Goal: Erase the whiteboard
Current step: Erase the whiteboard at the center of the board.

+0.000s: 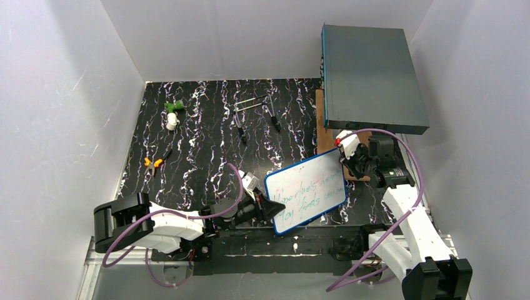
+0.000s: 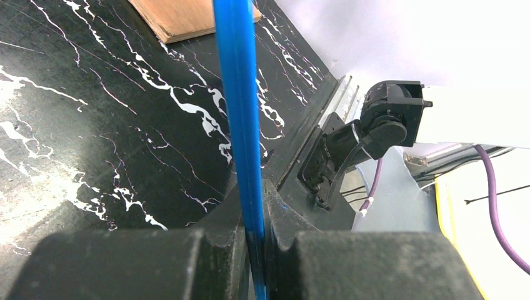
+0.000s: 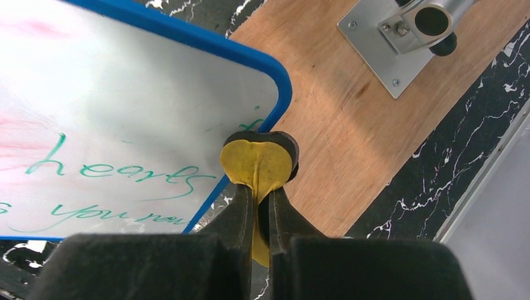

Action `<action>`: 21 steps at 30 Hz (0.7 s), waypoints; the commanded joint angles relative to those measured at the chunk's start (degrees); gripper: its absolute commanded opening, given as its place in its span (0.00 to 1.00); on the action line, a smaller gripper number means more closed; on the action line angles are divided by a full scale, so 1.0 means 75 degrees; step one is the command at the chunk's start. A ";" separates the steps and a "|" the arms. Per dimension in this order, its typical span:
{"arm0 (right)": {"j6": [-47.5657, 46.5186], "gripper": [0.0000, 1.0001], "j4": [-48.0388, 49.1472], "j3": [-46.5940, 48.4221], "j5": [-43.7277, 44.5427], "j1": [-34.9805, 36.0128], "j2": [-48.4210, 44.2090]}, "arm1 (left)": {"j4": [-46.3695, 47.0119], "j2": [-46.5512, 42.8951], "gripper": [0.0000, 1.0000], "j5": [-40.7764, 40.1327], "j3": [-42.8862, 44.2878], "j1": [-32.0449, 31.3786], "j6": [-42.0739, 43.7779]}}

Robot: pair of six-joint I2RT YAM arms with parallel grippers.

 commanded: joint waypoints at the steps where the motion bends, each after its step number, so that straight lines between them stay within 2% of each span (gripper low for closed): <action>1: 0.0783 0.01 0.0974 0.0719 -0.0652 -0.0052 -0.0116 | 0.0601 -0.0160 0.00 0.1123 0.0061 -0.0169 0.0367; 6: 0.1199 0.01 0.1082 0.0802 -0.0651 -0.0052 -0.0113 | 0.0748 -0.0046 0.00 0.1364 0.0067 -0.0169 0.0340; 10: 0.1317 0.01 0.1327 0.0468 0.0050 -0.0052 -0.0213 | 0.0667 -0.0150 0.00 0.1366 0.0045 -0.0167 0.0367; 13: 0.1079 0.01 0.1210 0.0099 0.0159 -0.0052 -0.0373 | 0.0590 -0.0244 0.00 0.1381 0.0021 -0.0168 0.0386; 21: -0.0838 0.01 -0.1086 -0.0105 -0.1043 -0.0051 -0.0521 | 0.0646 -0.0148 0.00 0.1470 0.0076 -0.0169 0.0391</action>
